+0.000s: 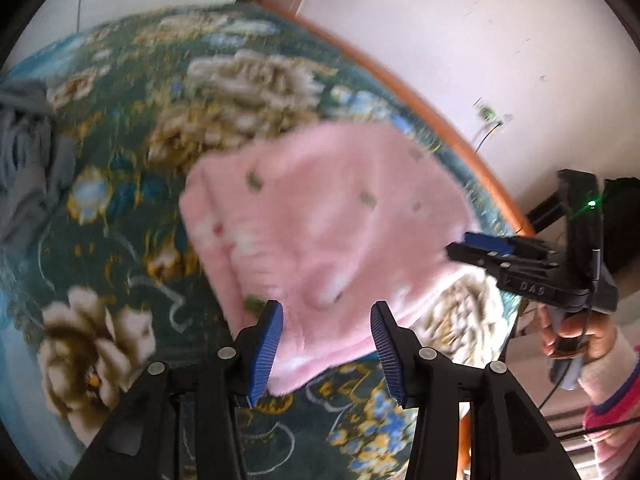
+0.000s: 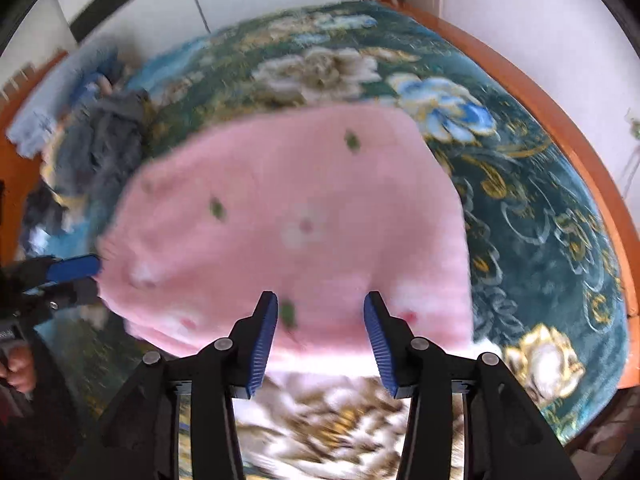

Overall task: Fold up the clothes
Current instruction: 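Lower the folded pink pants onto the bedspread and open both grippers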

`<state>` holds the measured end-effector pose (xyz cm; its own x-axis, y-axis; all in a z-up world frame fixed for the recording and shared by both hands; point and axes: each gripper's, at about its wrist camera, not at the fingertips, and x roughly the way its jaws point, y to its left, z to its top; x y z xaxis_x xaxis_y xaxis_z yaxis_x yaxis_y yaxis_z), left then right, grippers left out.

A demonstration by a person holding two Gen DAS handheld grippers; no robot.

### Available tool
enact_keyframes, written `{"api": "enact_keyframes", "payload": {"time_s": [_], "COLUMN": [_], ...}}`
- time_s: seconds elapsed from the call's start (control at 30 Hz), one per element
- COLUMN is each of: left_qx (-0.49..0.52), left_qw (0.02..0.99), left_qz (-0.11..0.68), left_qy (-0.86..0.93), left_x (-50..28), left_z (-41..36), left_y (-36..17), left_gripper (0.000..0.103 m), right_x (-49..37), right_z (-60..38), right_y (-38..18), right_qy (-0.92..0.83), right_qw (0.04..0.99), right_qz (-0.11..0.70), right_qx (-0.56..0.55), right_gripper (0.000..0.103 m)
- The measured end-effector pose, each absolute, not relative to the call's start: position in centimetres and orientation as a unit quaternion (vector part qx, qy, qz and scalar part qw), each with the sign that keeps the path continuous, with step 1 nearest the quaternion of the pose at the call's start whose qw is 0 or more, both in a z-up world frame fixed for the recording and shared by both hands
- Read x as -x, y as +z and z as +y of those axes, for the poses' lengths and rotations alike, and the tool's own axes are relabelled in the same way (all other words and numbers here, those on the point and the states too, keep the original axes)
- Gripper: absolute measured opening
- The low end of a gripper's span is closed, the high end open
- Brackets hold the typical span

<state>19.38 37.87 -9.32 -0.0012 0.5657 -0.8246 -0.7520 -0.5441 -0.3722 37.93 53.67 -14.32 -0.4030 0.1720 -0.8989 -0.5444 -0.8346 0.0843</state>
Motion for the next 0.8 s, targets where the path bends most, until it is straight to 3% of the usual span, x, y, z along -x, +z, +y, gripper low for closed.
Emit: {"api": "enact_keyframes", "payload": {"time_s": [0.27, 0.57, 0.8], "left_qx": [0.547, 0.511, 0.53], "left_qw": [0.445, 0.416, 0.388], "left_qz": [0.098, 0.032, 0.101], "left_qy": [0.703, 0.752, 0.747], "left_x": [-18.5, -20.0, -22.0], "left_z": [38.2, 32.1, 32.0], "left_y": [-11.5, -11.1, -14.7], "left_gripper": [0.05, 0.05, 0.05], "right_x": [-39.3, -41.3, -41.5], "right_z": [57.2, 52.8, 46.7], "right_y": [-18.0, -16.1, -18.7], "right_qy": [0.78, 0.794, 0.789], "right_qw": [0.276, 0.305, 0.302], "right_qz": [0.287, 0.293, 0.308], "right_qx": [0.483, 0.436, 0.439], "right_gripper": [0.048, 0.049, 0.052]}}
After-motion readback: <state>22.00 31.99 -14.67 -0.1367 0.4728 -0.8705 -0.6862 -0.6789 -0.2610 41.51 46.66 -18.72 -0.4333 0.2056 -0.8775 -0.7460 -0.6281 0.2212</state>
